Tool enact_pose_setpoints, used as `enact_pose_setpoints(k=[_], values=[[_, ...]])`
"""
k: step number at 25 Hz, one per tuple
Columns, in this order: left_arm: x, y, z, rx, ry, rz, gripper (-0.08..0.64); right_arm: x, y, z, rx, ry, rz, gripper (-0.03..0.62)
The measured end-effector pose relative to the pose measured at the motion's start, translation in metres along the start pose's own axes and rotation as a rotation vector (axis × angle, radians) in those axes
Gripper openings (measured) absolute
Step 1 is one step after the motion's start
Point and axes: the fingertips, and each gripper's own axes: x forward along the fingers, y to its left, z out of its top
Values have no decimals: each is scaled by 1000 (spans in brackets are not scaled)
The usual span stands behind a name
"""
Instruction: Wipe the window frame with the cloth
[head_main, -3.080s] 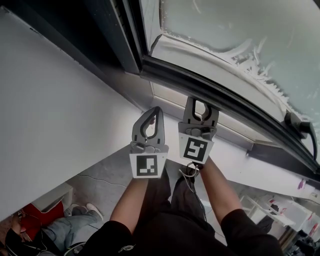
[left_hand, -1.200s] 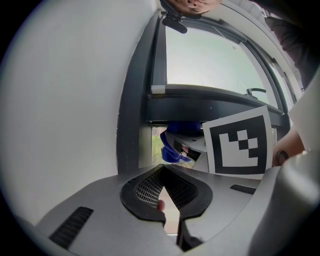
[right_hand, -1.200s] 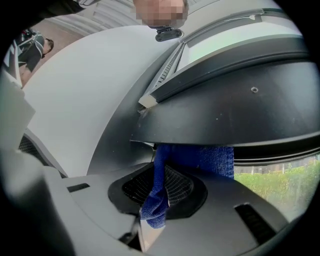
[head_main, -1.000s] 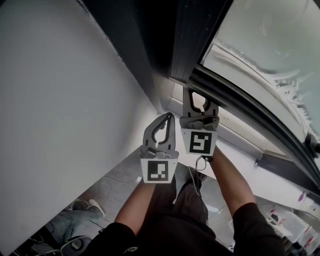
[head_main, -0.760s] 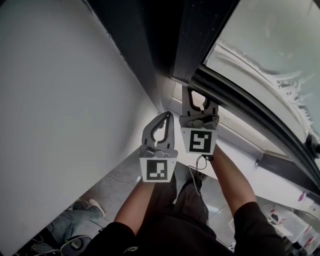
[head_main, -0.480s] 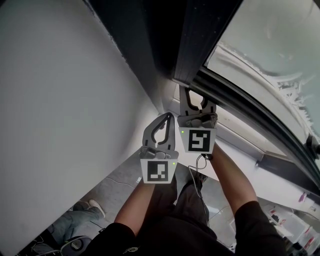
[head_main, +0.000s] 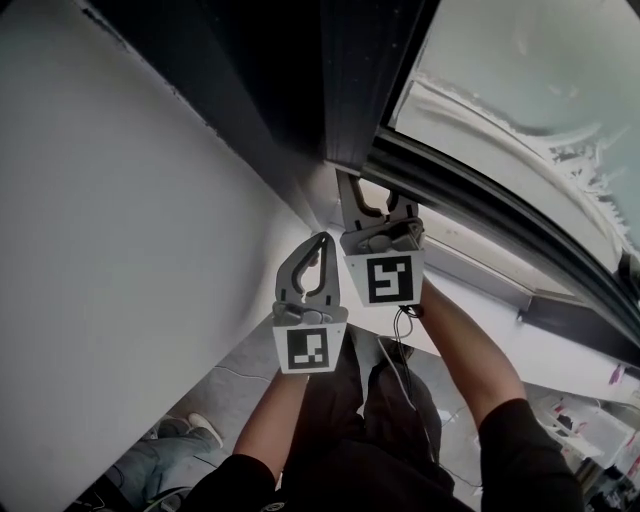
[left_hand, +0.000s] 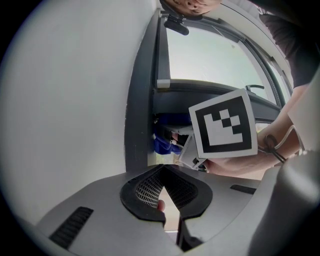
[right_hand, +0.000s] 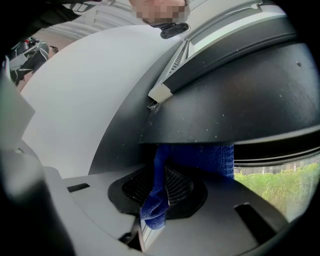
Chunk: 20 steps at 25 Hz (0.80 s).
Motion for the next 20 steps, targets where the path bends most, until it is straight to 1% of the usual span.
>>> enact_pose_setpoints(k=[3,5,7,11,15,20], values=[[0,-2,-14,-19,20,5,5,0,-1,1,2,-7,26,48],[2,-5,-21,-34,15,20,5,0,-1,3,19,-29,40,48],[2,-6,-31,-30,16,48,5,-1,2,2,39,-50,58,48],[3,-6,-44,-22,-3,98,5,-3,6,-9,61,-49,102,48],[4,-10,-51,11,-21,105,5,-6,5,-12,63,-60,107,48],[2,1,-52,-15,-49,128,5,-5,5,-12,86,-110,76,46]])
